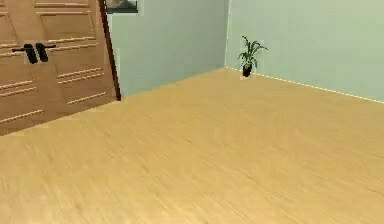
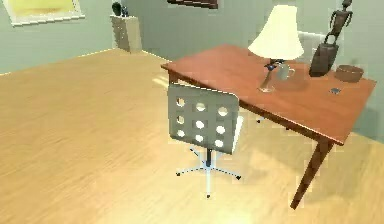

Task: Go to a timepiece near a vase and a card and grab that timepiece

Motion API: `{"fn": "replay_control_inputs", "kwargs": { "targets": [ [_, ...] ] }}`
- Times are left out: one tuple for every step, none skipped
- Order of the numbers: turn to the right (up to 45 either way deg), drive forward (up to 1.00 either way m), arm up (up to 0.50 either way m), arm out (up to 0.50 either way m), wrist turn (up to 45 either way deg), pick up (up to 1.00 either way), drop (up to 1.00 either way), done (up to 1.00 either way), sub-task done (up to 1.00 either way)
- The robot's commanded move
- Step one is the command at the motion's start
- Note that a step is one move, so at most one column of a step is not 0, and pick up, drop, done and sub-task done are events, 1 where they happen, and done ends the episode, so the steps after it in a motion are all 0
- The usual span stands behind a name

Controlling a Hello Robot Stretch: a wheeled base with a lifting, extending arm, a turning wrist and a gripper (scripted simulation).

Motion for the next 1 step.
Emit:
{"fn": "replay_control_inputs", "kwargs": {
  "targets": [
    [45.0, 0.0, 0.0, 0.0, 0.0, 0.0, 0.0, 0.0, 0.0]
  ]
}}
